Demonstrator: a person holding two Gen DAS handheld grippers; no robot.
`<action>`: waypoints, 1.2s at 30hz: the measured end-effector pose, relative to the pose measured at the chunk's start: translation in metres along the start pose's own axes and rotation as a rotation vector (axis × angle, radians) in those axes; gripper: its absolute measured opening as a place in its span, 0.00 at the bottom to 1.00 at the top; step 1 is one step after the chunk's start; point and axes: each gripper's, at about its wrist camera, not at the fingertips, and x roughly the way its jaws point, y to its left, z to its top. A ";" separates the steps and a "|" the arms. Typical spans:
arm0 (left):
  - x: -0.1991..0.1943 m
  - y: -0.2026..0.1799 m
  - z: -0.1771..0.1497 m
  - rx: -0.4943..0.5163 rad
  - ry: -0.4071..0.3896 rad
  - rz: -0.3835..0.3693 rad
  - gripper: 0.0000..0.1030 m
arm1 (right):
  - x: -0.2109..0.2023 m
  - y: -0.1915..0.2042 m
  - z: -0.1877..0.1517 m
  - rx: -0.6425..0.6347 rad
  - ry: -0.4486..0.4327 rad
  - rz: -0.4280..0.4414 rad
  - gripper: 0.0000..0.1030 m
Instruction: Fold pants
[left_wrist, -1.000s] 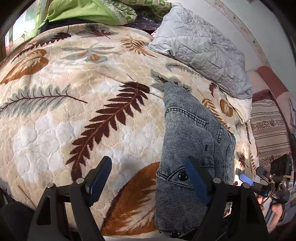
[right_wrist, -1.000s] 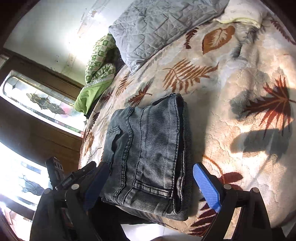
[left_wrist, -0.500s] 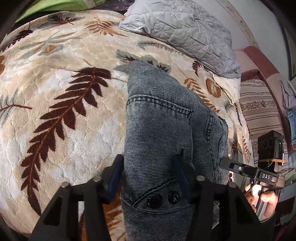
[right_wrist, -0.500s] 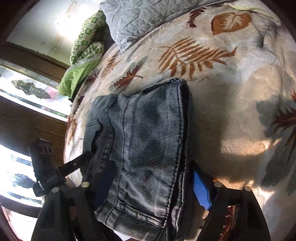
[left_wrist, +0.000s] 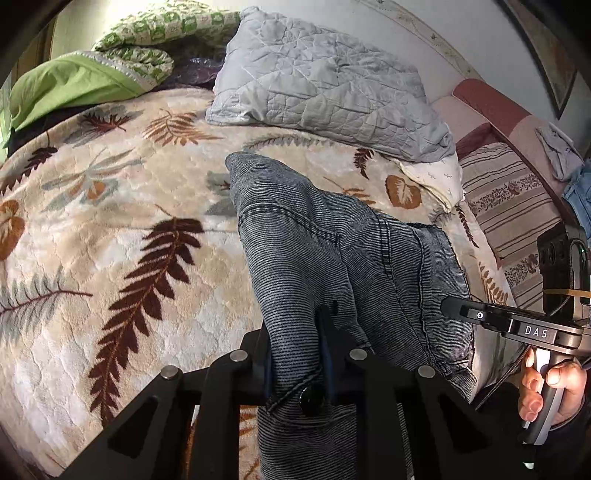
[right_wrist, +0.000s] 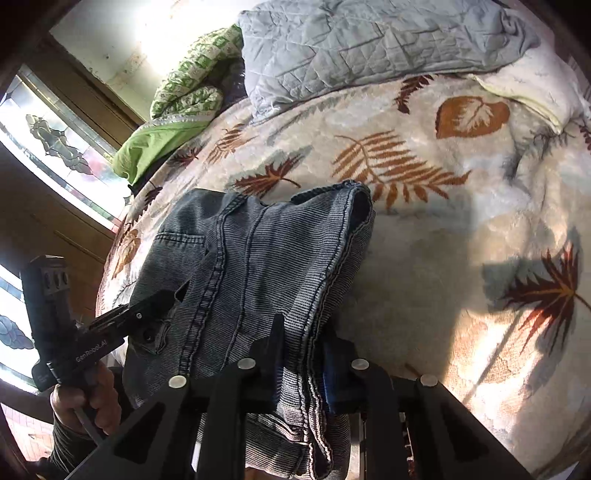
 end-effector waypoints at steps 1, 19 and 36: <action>-0.005 0.001 0.008 0.003 -0.023 0.003 0.20 | -0.005 0.005 0.005 -0.013 -0.017 0.001 0.17; 0.075 0.051 0.049 -0.056 0.014 0.212 0.56 | 0.081 -0.003 0.073 0.032 -0.020 -0.107 0.33; 0.009 0.011 0.004 0.033 -0.077 0.320 0.81 | 0.026 0.041 0.009 -0.147 -0.131 -0.215 0.65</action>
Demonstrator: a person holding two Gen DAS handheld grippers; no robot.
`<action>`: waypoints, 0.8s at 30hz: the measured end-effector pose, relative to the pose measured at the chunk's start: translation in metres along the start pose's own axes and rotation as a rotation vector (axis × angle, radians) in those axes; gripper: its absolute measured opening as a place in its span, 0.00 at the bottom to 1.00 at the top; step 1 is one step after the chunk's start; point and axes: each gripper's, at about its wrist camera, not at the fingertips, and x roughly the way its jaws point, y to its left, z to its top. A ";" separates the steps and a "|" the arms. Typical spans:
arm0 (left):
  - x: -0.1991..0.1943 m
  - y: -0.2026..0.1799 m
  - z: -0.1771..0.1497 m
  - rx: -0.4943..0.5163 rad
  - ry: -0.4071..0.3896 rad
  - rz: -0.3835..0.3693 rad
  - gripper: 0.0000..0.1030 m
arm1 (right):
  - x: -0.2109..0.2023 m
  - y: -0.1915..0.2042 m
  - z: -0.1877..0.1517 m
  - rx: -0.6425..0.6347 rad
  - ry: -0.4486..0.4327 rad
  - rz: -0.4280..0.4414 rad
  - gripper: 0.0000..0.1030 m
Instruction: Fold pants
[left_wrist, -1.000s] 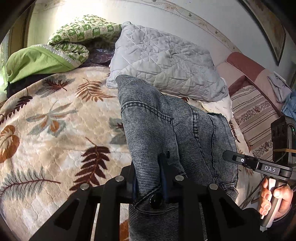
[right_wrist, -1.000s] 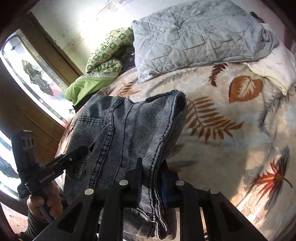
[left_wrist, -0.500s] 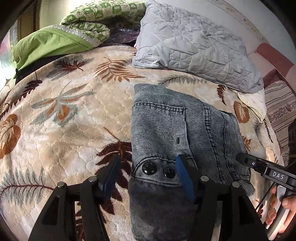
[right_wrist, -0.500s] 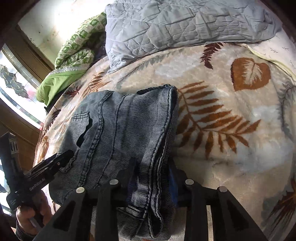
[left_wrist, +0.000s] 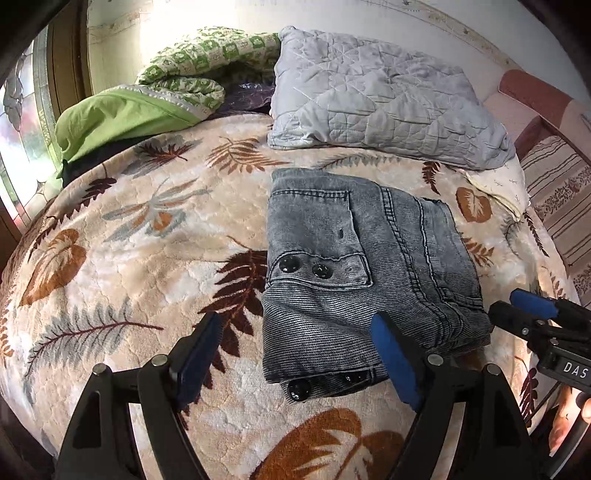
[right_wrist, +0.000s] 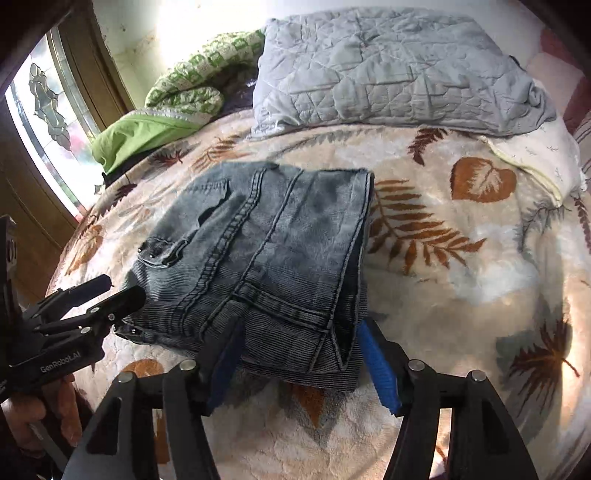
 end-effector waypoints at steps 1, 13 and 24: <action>-0.008 0.000 -0.002 -0.006 -0.020 0.018 0.81 | -0.012 -0.001 -0.002 0.002 -0.032 -0.001 0.67; -0.047 -0.012 -0.032 -0.037 -0.025 0.074 0.82 | -0.061 0.002 -0.060 0.020 -0.003 -0.079 0.82; -0.064 -0.022 -0.033 -0.010 -0.022 0.096 0.89 | -0.098 0.027 -0.048 -0.053 -0.058 -0.136 0.91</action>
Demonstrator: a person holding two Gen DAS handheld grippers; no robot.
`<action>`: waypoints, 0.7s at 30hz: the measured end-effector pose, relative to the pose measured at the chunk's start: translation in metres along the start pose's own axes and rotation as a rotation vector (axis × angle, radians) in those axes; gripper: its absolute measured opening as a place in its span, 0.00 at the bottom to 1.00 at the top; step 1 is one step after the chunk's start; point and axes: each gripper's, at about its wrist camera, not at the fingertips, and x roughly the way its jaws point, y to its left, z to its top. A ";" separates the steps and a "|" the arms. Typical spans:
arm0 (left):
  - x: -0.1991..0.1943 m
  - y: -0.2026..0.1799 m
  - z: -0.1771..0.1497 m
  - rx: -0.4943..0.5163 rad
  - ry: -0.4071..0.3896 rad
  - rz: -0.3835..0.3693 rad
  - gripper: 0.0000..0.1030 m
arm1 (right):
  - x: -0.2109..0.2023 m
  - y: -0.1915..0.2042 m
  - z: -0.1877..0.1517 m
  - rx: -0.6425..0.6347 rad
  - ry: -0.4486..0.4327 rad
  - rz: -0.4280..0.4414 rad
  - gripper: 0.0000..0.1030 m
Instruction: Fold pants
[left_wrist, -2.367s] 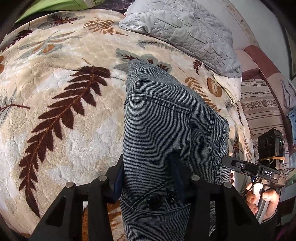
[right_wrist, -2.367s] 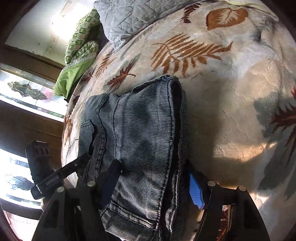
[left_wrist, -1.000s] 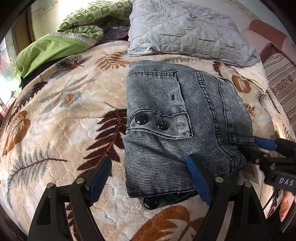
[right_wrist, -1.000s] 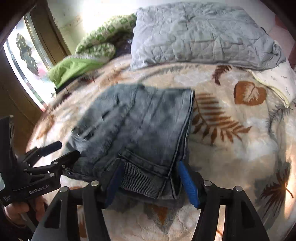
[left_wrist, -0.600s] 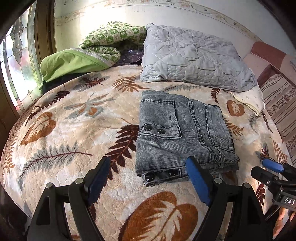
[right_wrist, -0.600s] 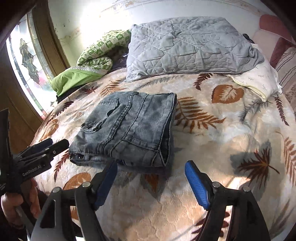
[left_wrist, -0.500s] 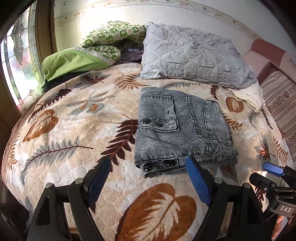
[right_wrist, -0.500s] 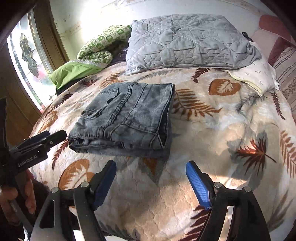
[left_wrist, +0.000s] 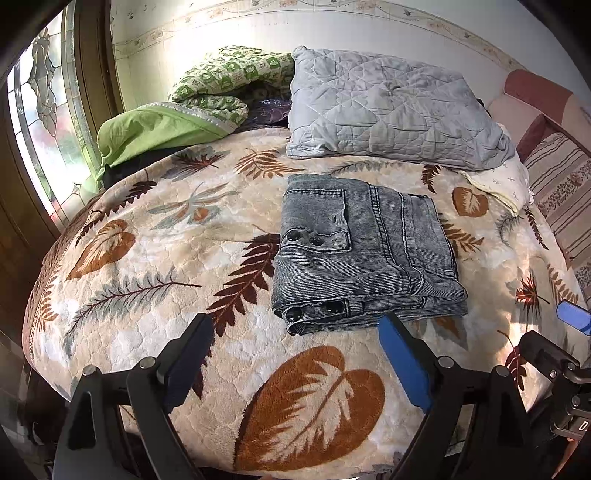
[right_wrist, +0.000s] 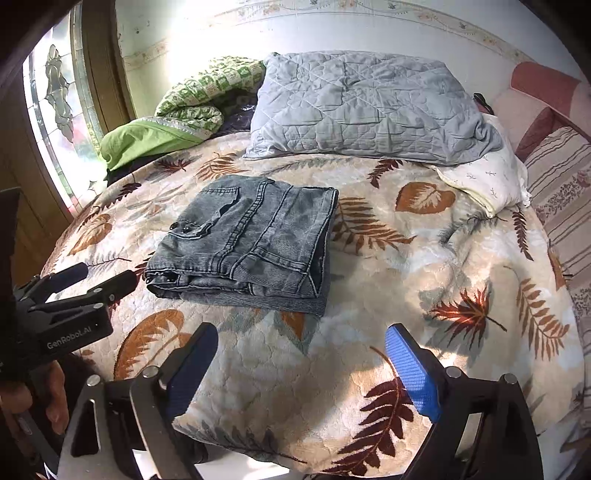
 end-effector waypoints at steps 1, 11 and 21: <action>-0.001 0.000 0.000 0.002 -0.004 -0.003 0.89 | -0.002 0.002 0.000 -0.003 -0.001 0.000 0.91; -0.004 0.000 0.006 -0.022 -0.011 -0.039 0.89 | -0.009 0.012 0.003 -0.031 -0.009 -0.006 0.91; 0.004 0.001 0.011 -0.024 -0.009 -0.042 0.90 | -0.003 0.015 0.008 -0.043 -0.009 -0.009 0.91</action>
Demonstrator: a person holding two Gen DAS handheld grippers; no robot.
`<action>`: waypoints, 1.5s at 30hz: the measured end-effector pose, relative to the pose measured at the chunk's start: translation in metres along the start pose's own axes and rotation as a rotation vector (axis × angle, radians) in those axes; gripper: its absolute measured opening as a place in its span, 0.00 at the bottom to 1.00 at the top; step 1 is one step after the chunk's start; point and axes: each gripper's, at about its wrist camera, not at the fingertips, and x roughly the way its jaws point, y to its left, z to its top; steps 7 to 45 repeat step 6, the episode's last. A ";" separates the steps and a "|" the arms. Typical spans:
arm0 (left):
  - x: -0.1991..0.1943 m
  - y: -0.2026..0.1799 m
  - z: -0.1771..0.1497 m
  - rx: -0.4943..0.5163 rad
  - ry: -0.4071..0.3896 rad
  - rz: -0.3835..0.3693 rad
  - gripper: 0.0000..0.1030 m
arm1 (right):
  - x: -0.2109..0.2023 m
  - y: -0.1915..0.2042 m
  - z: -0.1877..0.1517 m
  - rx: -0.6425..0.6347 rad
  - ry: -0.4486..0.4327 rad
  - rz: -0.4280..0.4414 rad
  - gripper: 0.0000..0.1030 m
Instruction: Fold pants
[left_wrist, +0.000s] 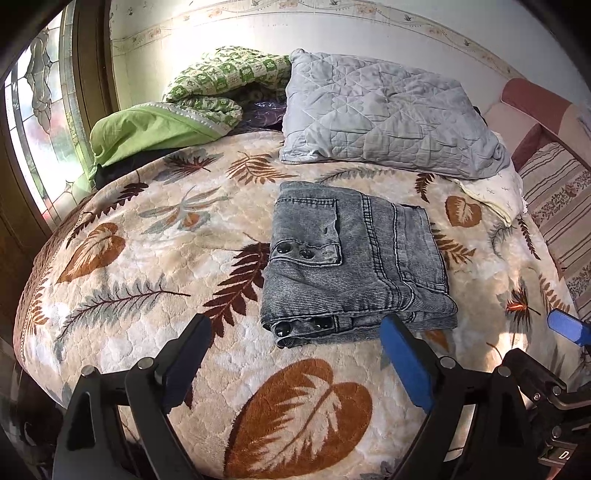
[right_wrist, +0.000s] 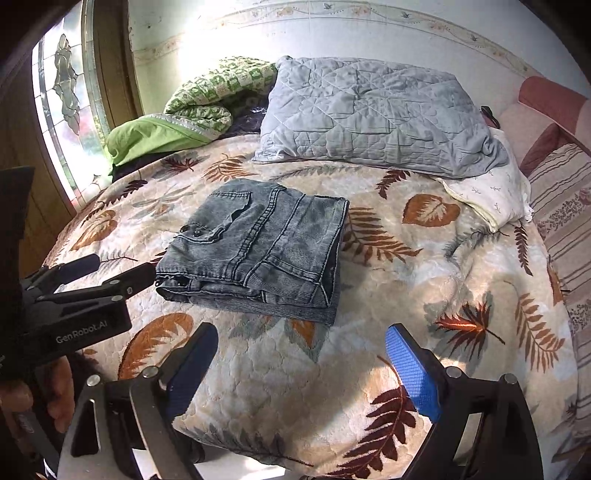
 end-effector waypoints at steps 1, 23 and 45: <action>0.000 0.000 0.001 0.000 -0.005 -0.005 0.90 | 0.001 0.000 0.000 -0.002 0.000 -0.002 0.91; 0.004 -0.004 0.005 0.016 -0.003 -0.001 0.90 | 0.004 -0.001 0.003 0.009 -0.001 0.003 0.91; 0.004 -0.004 0.005 0.016 -0.003 -0.001 0.90 | 0.004 -0.001 0.003 0.009 -0.001 0.003 0.91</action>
